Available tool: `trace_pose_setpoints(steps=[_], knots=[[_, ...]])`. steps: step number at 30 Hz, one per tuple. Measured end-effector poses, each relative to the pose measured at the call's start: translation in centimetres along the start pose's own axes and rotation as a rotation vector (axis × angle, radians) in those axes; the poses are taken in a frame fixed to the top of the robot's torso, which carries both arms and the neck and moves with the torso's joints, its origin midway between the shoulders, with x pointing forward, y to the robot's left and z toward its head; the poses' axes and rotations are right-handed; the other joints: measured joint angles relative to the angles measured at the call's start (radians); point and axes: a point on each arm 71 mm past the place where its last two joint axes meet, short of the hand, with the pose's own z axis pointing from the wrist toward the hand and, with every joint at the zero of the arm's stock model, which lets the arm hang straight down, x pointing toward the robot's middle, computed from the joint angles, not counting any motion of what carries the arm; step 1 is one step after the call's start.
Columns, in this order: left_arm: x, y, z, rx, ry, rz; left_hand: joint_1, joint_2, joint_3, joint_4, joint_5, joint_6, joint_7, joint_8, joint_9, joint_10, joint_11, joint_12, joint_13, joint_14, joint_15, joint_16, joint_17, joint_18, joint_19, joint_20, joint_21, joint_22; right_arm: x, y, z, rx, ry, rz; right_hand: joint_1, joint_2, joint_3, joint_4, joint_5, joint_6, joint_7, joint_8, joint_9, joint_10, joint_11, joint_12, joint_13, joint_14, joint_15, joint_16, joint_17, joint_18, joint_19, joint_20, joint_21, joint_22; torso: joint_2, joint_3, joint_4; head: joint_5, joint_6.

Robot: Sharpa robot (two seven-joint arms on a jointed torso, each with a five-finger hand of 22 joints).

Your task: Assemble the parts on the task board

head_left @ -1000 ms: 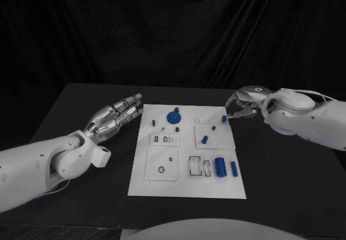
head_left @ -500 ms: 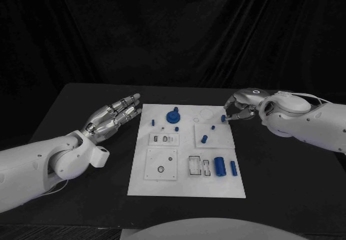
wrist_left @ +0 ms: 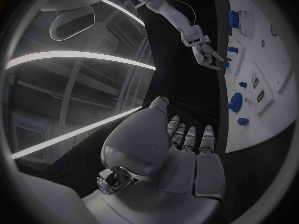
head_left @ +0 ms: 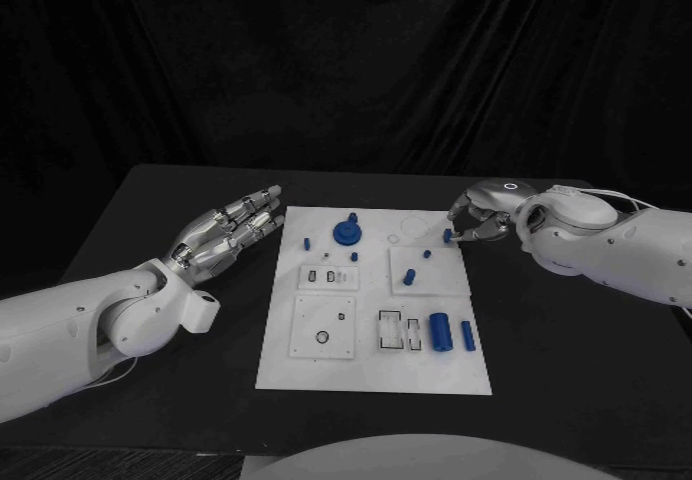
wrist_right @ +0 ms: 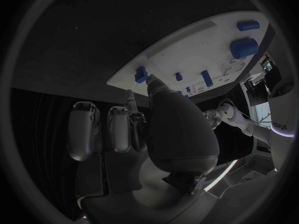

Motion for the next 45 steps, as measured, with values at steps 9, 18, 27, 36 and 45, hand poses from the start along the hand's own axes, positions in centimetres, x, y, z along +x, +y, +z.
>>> trace_pose_setpoints(steps=[9, 18, 27, 36, 45], knots=[[0.0, 0.0, 0.0, -0.001, 0.003, -0.002, 0.0, 0.0, 0.0, 0.0, 0.0, 0.0, 0.0, 0.0, 0.0, 0.0, 0.0, 0.0, 0.0, 0.0, 0.0, 0.0, 0.0, 0.0, 0.0, 0.0, 0.0, 0.0, 0.5, 0.2, 0.1, -0.009, 0.007, 0.001, 0.025, -0.001, 0.003, -0.003, 0.046, 0.013, -0.002, 0.009, 0.012, 0.0, 0.0, 0.0, 0.0, 0.0, 0.0, 0.0, 0.0, 0.0, 0.0, 0.0, -0.005, 0.0, 0.0, 0.0, 0.0005, -0.001, -0.002], [0.0, 0.0, 0.0, -0.003, 0.005, -0.003, 0.0, 0.0, 0.0, 0.0, 0.0, 0.0, 0.0, 0.0, 0.0, 0.0, 0.0, 0.0, 0.0, 0.0, 0.0, 0.0, 0.0, 0.0, 0.0, 0.0, 0.0, 0.0, 0.9, 0.4, 0.2, -0.02, 0.01, 0.002, 0.025, -0.001, 0.003, -0.003, 0.046, 0.013, -0.002, 0.009, 0.013, 0.0, 0.0, 0.0, 0.001, 0.0, 0.0, -0.004, 0.0, 0.0, 0.0, 0.0, -0.005, 0.0, 0.001, 0.0, 0.0006, 0.0, -0.003], [0.0, 0.1, 0.0, -0.007, 0.006, -0.005, 0.0, 0.0, 0.0, 0.0, 0.0, 0.0, 0.0, 0.0, 0.0, 0.0, 0.0, 0.0, 0.0, 0.0, 0.0, 0.0, 0.0, 0.0, 0.0, 0.0, 0.0, 0.0, 1.0, 0.6, 0.4, -0.023, 0.008, 0.002, 0.037, 0.0, 0.003, -0.003, 0.059, 0.009, -0.005, 0.009, 0.025, 0.0, 0.0, 0.0, 0.001, 0.0, 0.0, -0.008, 0.0, 0.0, 0.0, 0.0, -0.012, 0.0, 0.001, 0.0, 0.0006, -0.001, -0.005], [0.0, 0.1, 0.0, -0.011, 0.01, -0.008, 0.0, 0.0, 0.0, 0.0, 0.0, 0.0, 0.0, 0.0, 0.0, 0.0, 0.0, 0.0, 0.0, 0.0, 0.0, 0.0, 0.0, 0.0, 0.0, 0.0, 0.0, 0.0, 1.2, 0.7, 0.6, -0.023, 0.004, 0.002, 0.048, 0.011, 0.006, -0.006, 0.095, 0.02, -0.009, 0.024, 0.053, 0.0, 0.0, 0.0, 0.001, 0.0, 0.0, -0.011, 0.0, 0.0, 0.0, 0.0, -0.016, 0.0, 0.001, 0.0, 0.0005, -0.001, -0.007], [0.0, 0.1, 0.0, -0.016, 0.013, -0.01, 0.004, 0.004, 0.003, -0.003, 0.0, 0.0, 0.0, 0.0, 0.0, 0.0, 0.0, 0.0, 0.0, 0.0, 0.0, 0.0, 0.0, 0.0, 0.0, 0.0, 0.0, 0.0, 1.3, 0.7, 0.7, -0.021, -0.002, 0.002, 0.048, 0.011, 0.006, -0.006, 0.109, 0.02, -0.009, 0.028, 0.065, 0.0, 0.0, 0.0, 0.0, 0.0, 0.0, -0.015, 0.0, 0.0, 0.0, 0.0, -0.022, 0.001, 0.001, -0.0001, 0.0005, 0.0, -0.009]])
